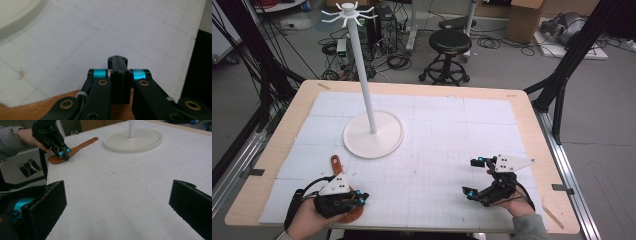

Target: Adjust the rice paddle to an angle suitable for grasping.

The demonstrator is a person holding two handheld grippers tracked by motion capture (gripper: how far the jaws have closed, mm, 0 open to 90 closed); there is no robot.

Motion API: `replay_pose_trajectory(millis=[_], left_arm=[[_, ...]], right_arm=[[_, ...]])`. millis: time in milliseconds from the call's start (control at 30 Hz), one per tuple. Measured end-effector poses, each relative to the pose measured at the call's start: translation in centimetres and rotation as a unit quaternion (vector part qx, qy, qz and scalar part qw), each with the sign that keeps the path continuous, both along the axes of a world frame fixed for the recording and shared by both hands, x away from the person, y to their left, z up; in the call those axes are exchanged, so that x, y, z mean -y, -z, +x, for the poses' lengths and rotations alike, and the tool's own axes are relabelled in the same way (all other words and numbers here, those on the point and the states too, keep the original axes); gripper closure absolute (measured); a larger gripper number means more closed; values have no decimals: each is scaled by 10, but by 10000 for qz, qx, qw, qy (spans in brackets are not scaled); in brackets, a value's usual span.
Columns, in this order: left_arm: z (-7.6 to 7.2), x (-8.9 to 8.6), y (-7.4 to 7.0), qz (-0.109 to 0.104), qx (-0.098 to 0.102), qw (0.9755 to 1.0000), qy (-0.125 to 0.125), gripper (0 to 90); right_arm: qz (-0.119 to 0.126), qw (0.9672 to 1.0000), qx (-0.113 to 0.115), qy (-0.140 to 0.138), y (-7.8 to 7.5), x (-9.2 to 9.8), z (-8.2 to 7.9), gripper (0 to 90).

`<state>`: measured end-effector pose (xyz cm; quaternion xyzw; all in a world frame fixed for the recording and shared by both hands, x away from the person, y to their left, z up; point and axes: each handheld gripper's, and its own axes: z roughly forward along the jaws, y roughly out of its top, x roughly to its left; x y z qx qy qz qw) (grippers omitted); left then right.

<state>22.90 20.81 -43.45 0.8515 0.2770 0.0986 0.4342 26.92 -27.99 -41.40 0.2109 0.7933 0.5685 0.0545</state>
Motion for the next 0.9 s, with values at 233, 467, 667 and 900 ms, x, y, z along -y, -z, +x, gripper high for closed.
replay_pose_trajectory(millis=[233, 467, 667, 900], left_arm=[[26, -61, -11, -265, 365, 9929, -1098, 897], [40, -97, 1, -251, 443, 9905, -1274, 896], [52, -99, 6, -105, 279, 9894, -1420, 896], [69, -111, 13, -222, 143, 9893, -1432, 898]], right_arm=[[-25, 10000, -28, -38, 1, -2, 1, 0], [-37, 10000, -53, -22, 1, -2, 1, 0], [-81, 9999, -46, -65, 2, -3, 0, 0], [-84, 10000, -26, -23, 2, -3, 1, 0]])
